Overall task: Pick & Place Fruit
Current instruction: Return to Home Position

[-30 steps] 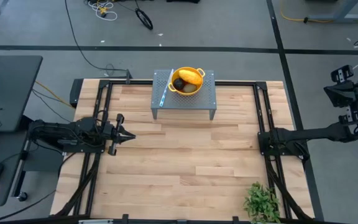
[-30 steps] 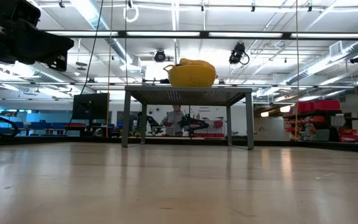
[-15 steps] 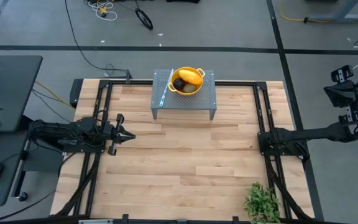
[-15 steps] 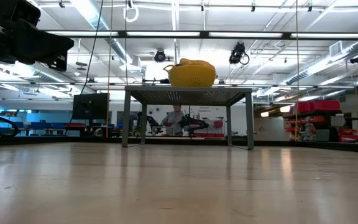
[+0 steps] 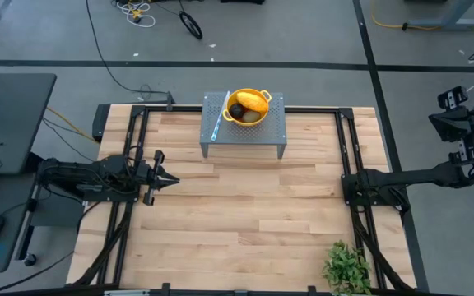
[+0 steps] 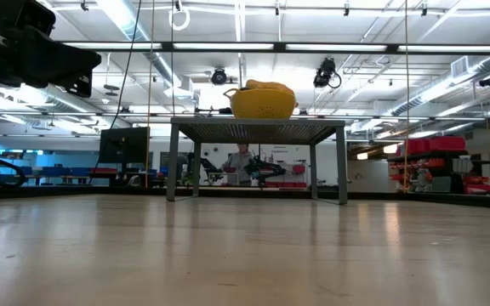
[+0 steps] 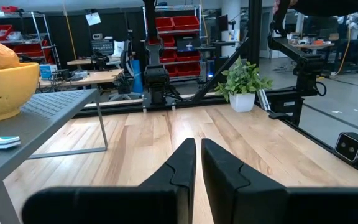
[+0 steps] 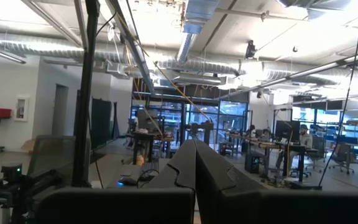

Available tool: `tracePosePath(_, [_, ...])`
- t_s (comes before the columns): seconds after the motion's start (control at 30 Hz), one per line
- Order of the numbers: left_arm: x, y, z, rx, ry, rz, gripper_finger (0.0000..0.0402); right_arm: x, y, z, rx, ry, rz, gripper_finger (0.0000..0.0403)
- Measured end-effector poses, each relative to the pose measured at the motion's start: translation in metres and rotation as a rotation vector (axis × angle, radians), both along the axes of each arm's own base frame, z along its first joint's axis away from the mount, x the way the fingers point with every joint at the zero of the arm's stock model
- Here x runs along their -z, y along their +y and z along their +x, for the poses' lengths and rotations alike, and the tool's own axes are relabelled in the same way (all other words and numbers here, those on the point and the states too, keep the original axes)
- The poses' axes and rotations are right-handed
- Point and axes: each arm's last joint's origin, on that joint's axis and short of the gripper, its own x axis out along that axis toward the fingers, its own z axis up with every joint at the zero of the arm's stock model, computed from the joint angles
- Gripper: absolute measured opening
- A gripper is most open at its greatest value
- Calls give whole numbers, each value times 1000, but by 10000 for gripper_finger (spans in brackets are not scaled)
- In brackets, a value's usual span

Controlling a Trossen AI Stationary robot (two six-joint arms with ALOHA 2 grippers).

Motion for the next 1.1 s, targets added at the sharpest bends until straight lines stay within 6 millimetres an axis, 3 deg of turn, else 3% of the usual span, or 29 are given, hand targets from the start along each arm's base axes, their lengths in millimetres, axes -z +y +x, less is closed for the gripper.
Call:
tracePosePath(0.13, [0, 0, 0, 0, 0, 0, 32, 0, 0, 3, -3, -15, 7, 1])
tracePosePath(0.53, [0, 0, 0, 0, 0, 0, 32, 28, 0, 16, 10, -23, -36, 1])
tracePosePath(1.1, [0, 0, 0, 0, -1, 0, 32, 100, 2, 80, -11, -7, -106, 1])
